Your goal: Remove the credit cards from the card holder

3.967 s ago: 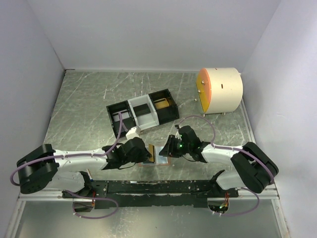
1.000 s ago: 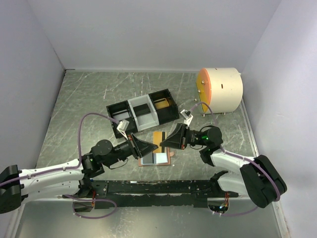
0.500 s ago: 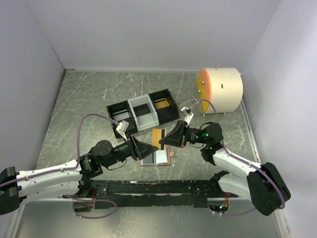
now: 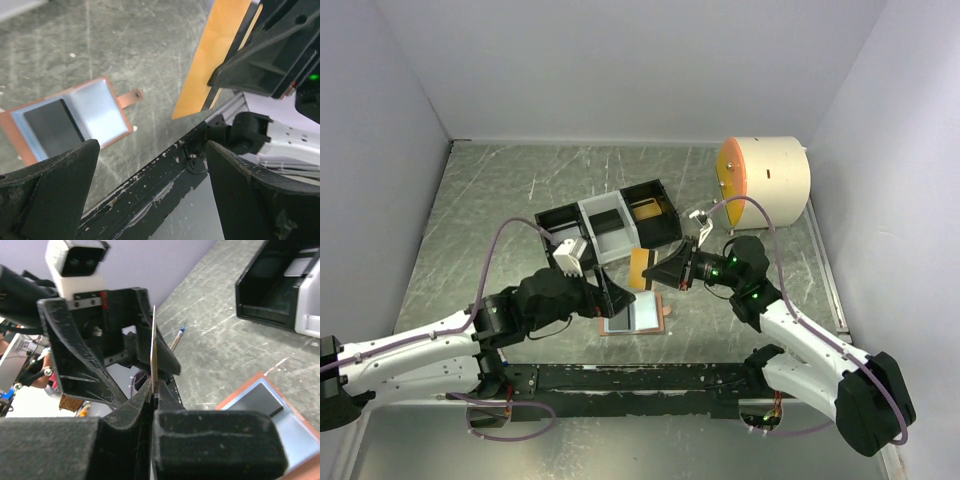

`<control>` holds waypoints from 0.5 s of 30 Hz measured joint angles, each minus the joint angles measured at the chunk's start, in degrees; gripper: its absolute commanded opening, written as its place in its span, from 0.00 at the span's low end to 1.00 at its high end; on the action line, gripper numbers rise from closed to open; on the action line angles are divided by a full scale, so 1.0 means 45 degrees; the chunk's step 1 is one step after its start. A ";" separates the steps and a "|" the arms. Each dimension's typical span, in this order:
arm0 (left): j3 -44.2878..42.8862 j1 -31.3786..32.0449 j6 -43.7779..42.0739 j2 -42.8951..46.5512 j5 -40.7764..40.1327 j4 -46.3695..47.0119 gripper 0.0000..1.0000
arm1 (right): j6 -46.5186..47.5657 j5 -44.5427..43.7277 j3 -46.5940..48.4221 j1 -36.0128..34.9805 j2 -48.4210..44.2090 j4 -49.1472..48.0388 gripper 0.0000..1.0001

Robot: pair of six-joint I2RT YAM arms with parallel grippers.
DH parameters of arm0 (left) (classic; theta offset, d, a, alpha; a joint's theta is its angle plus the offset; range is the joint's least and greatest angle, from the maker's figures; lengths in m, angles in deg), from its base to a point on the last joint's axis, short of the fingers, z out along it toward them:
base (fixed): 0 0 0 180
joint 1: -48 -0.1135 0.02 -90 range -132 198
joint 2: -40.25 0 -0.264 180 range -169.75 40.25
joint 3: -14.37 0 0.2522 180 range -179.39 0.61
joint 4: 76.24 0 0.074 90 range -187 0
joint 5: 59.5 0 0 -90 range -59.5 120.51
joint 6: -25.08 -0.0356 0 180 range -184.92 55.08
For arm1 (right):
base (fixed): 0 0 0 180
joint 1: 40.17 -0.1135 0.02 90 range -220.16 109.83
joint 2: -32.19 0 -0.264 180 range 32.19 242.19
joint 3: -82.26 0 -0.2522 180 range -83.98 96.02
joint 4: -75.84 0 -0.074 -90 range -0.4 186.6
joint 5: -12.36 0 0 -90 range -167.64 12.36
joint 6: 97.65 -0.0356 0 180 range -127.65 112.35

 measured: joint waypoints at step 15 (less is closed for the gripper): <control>-0.3031 -0.0155 -0.0257 -0.2186 -0.3366 -0.6936 1.00 | 0.2880 -0.2409 0.1107 0.0000 -0.0359 0.3968 0.00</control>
